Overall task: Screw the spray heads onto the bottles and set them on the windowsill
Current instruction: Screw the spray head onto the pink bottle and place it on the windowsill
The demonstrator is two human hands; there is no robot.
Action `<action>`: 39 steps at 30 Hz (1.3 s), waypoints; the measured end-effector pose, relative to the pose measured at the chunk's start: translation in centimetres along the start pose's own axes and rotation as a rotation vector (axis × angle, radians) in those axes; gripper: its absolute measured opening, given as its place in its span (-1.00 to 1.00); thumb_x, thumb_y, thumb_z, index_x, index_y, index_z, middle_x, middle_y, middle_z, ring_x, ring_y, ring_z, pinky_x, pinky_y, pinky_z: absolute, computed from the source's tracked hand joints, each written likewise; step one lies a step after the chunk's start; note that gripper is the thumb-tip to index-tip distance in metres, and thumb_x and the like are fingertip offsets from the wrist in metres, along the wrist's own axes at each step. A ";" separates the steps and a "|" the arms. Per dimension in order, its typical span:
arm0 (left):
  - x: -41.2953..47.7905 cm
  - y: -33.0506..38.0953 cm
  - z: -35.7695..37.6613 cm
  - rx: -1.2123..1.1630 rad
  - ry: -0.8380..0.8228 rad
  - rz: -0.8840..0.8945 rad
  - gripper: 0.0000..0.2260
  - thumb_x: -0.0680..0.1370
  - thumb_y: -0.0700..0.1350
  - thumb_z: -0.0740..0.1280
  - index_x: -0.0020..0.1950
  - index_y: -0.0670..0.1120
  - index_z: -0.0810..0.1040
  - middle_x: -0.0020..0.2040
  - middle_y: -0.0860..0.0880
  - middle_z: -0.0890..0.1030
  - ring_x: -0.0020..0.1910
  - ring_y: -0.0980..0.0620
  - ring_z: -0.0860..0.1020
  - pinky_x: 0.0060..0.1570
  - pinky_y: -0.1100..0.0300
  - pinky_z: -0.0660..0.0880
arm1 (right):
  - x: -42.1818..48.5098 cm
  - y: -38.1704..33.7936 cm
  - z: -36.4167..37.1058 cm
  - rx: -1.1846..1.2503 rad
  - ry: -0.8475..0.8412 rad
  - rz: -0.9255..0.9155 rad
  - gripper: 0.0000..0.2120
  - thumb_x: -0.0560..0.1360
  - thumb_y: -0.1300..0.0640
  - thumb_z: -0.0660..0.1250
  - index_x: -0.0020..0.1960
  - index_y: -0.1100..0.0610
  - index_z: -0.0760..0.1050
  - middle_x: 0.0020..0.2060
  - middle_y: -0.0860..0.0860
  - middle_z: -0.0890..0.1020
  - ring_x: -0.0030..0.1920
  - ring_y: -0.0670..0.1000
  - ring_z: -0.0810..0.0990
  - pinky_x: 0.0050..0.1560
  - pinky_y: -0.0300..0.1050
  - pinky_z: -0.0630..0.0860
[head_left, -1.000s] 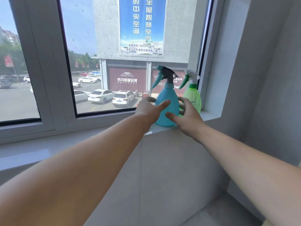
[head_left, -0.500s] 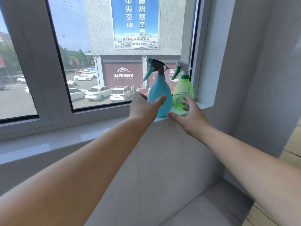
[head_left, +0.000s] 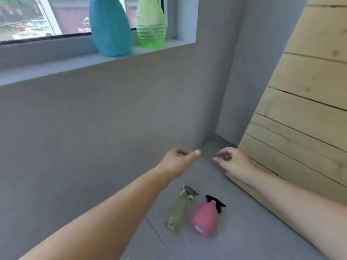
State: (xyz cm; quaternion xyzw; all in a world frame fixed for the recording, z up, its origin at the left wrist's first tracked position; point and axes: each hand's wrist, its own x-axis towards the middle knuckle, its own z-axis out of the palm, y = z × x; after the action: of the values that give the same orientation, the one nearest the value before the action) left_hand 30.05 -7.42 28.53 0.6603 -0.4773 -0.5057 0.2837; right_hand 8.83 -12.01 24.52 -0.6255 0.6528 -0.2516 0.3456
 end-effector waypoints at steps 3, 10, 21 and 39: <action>1.9 -4.3 4.6 0.062 -0.122 -0.137 -0.37 0.54 0.26 0.40 0.46 -0.10 0.42 0.34 -0.11 0.53 0.23 -0.07 0.55 0.21 0.07 0.50 | -0.2 6.8 1.1 0.002 -0.126 0.203 -0.72 0.46 0.02 0.47 0.07 0.17 0.58 -0.13 0.05 0.65 -0.10 0.09 0.66 -0.01 0.01 0.58; 6.0 -12.3 12.2 0.231 -0.190 -0.196 -0.38 0.56 0.15 0.44 0.50 -0.13 0.39 0.39 0.02 0.49 0.34 -0.07 0.50 0.26 0.16 0.42 | -0.2 16.6 5.5 0.089 -0.239 0.465 -0.58 0.50 0.04 0.43 0.28 0.21 0.51 0.07 0.13 0.59 -0.12 0.05 0.57 -0.25 -0.17 0.51; 10.9 -19.7 18.7 0.404 -0.200 -0.282 -0.41 0.51 0.13 0.46 0.38 -0.12 0.35 0.36 -0.17 0.50 0.24 -0.22 0.57 0.12 -0.06 0.61 | 5.7 24.5 12.2 0.186 -0.110 0.634 -0.46 0.39 -0.08 0.52 0.27 0.18 0.55 0.19 0.09 0.64 0.16 0.12 0.63 0.22 -0.02 0.56; 9.2 -21.8 19.1 0.031 -0.091 -0.448 -0.41 0.51 0.16 0.49 0.38 -0.12 0.38 0.17 -0.01 0.51 0.09 -0.09 0.55 0.02 0.09 0.50 | 6.5 24.6 14.7 -0.010 -0.121 0.558 -0.66 0.29 -0.04 0.60 -0.09 0.13 0.60 -0.22 0.00 0.63 -0.16 0.04 0.61 -0.14 -0.13 0.52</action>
State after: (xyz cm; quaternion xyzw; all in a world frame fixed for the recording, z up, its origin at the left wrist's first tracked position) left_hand 19.95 -5.42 -0.10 0.7306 -0.3387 -0.5779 0.1321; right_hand 4.39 -14.72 -4.38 -0.4373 0.7791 -0.1056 0.4367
